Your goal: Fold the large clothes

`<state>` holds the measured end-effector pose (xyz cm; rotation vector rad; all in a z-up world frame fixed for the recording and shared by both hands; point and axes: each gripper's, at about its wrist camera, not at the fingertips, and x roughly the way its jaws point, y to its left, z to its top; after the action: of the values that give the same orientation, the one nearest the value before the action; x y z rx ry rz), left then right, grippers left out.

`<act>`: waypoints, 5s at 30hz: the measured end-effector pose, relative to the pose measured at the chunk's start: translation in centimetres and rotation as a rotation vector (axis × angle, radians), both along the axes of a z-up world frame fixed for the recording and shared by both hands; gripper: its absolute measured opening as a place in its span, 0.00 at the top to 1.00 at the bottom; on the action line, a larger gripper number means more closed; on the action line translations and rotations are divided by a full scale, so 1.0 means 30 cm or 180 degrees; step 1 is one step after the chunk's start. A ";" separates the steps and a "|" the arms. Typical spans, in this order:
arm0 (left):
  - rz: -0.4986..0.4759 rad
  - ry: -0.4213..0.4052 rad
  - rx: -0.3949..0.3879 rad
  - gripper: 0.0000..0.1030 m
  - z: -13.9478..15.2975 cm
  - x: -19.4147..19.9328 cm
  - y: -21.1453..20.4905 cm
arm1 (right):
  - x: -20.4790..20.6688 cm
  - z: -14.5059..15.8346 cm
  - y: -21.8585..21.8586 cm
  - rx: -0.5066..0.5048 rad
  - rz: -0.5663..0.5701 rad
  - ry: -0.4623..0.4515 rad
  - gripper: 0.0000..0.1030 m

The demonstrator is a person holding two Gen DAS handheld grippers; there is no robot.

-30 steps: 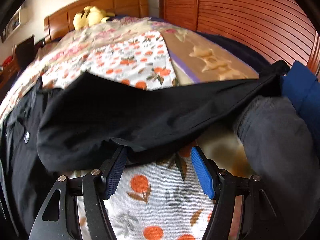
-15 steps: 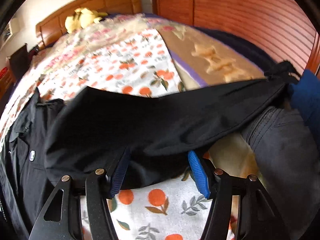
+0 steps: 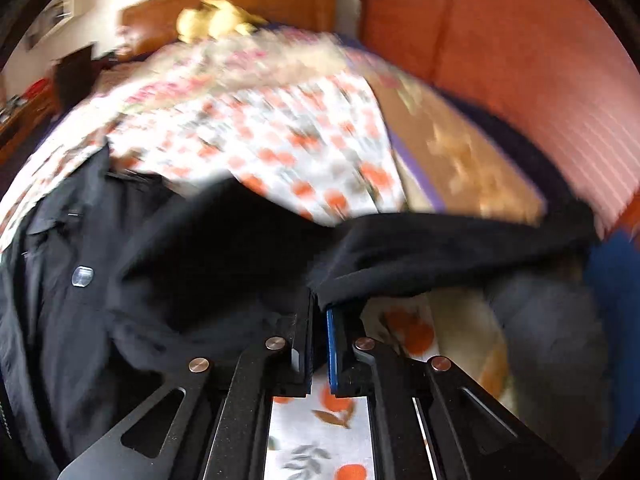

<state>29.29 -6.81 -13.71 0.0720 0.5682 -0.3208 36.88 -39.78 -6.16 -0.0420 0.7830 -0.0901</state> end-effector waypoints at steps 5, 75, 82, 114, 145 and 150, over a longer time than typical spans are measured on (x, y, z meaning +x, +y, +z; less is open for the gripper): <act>-0.0003 0.0012 0.0008 0.24 -0.005 0.004 -0.002 | -0.105 0.149 0.207 -0.0021 0.0663 -0.0386 0.95; 0.0089 -0.0171 -0.0206 0.24 0.146 -0.086 0.108 | -0.218 0.152 0.454 -0.0772 0.0443 -0.0334 0.92; 0.0215 -0.0317 -0.0189 0.24 0.213 -0.160 0.187 | -0.349 0.259 0.540 -0.0743 0.0599 -0.0616 0.93; 0.0509 -0.0247 -0.0237 0.24 0.199 -0.283 0.445 | -0.870 0.357 0.898 -0.0342 0.1998 -0.0716 0.66; 0.0933 -0.0217 -0.0299 0.24 0.153 -0.432 0.695 | -0.697 0.074 0.994 0.0295 0.2125 -0.0169 0.45; 0.0996 -0.0158 -0.0283 0.24 0.129 -0.427 0.729 | -0.624 -0.015 1.106 0.0434 0.2241 0.0028 0.45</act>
<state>16.48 15.04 -9.84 -0.0942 0.5065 -0.0392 18.15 -6.61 -6.62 -0.1859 0.7442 0.6307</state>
